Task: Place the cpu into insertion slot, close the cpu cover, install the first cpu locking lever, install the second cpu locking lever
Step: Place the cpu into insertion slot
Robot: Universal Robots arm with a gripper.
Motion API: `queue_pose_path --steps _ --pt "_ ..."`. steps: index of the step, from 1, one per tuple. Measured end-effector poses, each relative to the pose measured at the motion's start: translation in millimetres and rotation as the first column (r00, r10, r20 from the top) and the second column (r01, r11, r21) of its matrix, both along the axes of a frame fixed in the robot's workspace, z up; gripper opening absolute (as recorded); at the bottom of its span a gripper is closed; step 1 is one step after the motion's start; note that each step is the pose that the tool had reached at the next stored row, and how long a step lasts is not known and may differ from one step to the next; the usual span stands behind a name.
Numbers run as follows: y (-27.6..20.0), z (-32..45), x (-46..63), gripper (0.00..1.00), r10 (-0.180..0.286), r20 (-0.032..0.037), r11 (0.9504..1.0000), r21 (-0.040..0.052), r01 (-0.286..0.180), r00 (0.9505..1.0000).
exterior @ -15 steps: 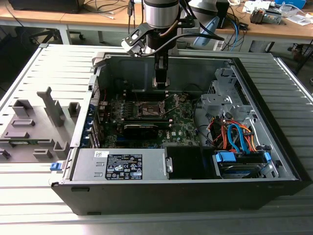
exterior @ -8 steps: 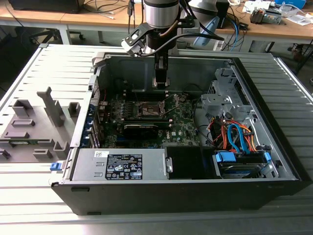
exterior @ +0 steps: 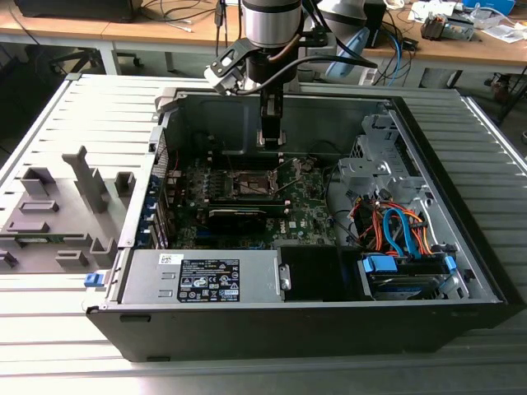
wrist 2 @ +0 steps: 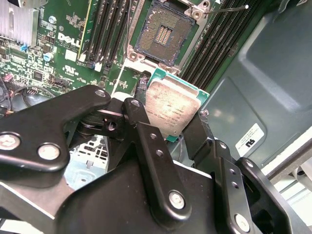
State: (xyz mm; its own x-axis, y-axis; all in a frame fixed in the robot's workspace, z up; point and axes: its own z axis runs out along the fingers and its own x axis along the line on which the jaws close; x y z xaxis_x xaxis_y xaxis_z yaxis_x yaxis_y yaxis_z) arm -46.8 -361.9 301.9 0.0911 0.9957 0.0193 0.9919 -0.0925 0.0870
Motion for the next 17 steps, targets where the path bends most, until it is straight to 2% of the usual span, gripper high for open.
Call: queue_pose_path --steps 4,7,11,12,17 --pt "0.0 0.0 0.0 0.54 -0.001 0.0 1.0 -0.0001 0.001 1.0" --pt "0.0 0.0 0.0 0.54 0.042 0.0 0.9991 0.0 -0.042 0.9991" --pt "0.0 -1.1 -2.6 0.54 0.043 0.0 0.9991 0.0 -0.043 0.9991" --pt "0.0 -5.5 -2.8 0.54 0.043 0.0 0.9991 0.0 -0.043 0.9991" --pt "0.0 -5.5 -2.8 0.54 0.043 0.0 0.9991 0.0 -0.043 0.9991"
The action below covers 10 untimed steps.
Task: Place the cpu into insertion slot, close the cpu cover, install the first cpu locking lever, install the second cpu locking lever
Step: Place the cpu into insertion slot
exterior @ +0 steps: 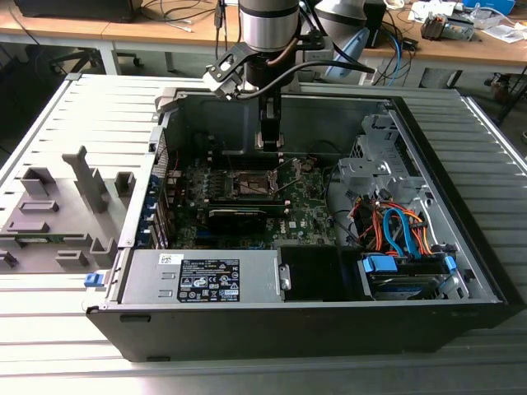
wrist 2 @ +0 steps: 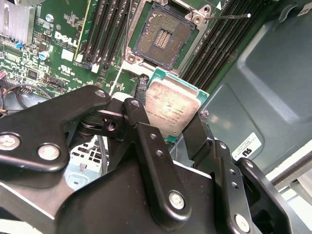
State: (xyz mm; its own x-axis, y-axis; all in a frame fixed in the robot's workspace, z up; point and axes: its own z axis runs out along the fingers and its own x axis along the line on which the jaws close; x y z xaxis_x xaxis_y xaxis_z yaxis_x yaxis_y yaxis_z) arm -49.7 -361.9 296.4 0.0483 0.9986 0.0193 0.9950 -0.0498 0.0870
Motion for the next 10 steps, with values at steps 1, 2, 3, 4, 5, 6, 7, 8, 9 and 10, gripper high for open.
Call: queue_pose_path --steps 1,2,3,4,5,6,7,8,9,10 --pt "0.0 0.0 0.0 0.54 0.0 0.0 1.0 0.0 0.0 1.0" --pt "0.0 -0.1 0.0 0.54 0.0 0.0 1.0 0.0001 0.0 1.0" --pt "0.0 -0.2 0.0 0.54 0.0 0.0 1.0 0.0 0.0 1.0" --pt "0.0 -0.3 0.0 0.54 0.0 0.0001 1.0 0.0 0.0 1.0" --pt "0.0 -0.3 0.0 0.54 0.0 0.0001 1.0 0.0 0.0 1.0" --pt "0.0 -0.5 0.0 0.54 0.0 0.0001 1.0 0.0 0.0 1.0" --pt "-0.1 -0.7 -0.3 0.54 0.004 0.0 1.0 0.0 -0.004 1.0" --pt "-0.1 -0.8 -0.4 0.54 0.009 0.0001 1.0 0.0 -0.009 1.0" --pt "-0.1 -0.9 -0.4 0.54 0.012 0.0001 0.9999 0.0 -0.012 0.9999" --pt "-0.1 -1.0 -0.4 0.54 0.019 0.0001 0.9998 0.0 -0.019 0.9998"
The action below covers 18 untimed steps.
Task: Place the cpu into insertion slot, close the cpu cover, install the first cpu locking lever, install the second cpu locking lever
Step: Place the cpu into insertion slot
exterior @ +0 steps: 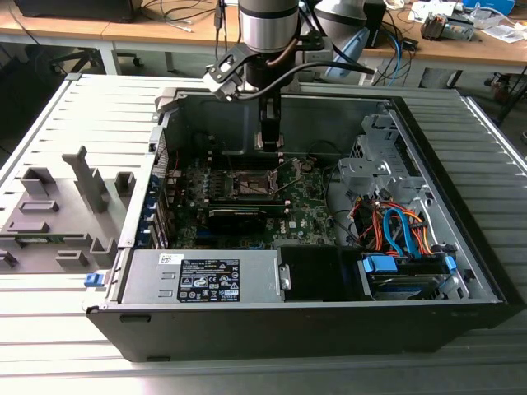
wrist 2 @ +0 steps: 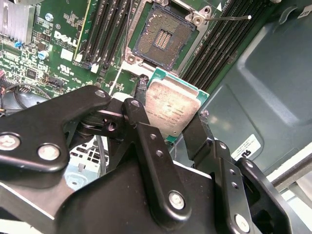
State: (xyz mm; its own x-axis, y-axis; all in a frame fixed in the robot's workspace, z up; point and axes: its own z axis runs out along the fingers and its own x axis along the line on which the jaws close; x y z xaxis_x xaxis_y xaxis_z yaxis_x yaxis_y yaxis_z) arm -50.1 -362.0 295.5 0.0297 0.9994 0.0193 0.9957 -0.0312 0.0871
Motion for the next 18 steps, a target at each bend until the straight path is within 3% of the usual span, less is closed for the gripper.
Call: queue_pose_path --steps 5,7,18 --pt "-0.1 -0.1 0.0 0.54 0.011 -0.0001 0.9999 -0.0001 -0.011 0.9999" --pt "-0.1 -15.9 0.0 0.54 0.011 -0.0001 0.9999 0.0 -0.011 0.9999" --pt "0.2 -16.4 -1.1 0.54 0.015 -0.0001 0.9999 -0.0001 -0.015 0.9999"
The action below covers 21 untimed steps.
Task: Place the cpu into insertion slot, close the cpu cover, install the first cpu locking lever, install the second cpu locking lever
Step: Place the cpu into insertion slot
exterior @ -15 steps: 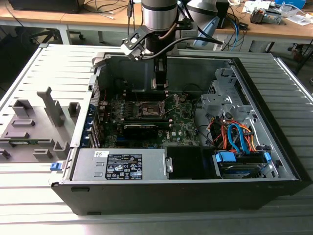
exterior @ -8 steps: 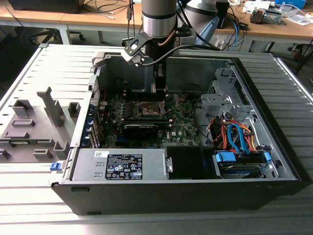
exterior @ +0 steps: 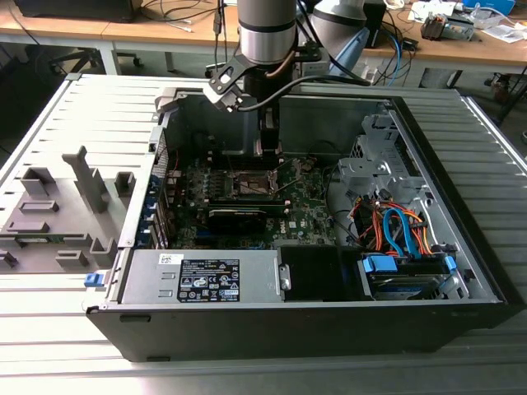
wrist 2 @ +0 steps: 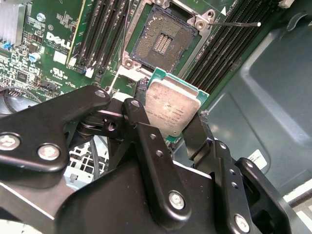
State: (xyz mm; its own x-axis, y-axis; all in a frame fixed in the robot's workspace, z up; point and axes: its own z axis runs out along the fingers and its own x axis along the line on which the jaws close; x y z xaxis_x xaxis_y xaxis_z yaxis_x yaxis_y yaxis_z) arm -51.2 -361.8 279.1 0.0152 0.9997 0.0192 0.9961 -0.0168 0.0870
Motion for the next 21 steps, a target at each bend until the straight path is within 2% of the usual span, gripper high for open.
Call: queue_pose_path --steps 2,4,10,12,18,20,21 --pt "0.0 -0.2 -0.3 0.54 0.002 0.0001 1.0 0.0001 -0.002 1.0" --pt "-0.3 -6.4 -0.9 0.54 0.002 0.0001 1.0 0.0001 -0.002 1.0" --pt "-0.3 -7.4 -1.4 0.54 0.002 0.0 1.0 0.0 -0.002 1.0" --pt "-0.3 -11.4 -1.8 0.54 0.002 0.0 1.0 0.0 -0.002 1.0" --pt "-0.3 -12.7 -1.8 0.54 0.002 0.0 1.0 0.0001 -0.002 1.0" --pt "-0.3 -26.8 -1.8 0.54 0.002 0.0001 1.0 0.0001 -0.002 1.0" --pt "-0.3 -26.9 -1.8 0.54 0.002 0.0001 1.0 0.0 -0.002 1.0"
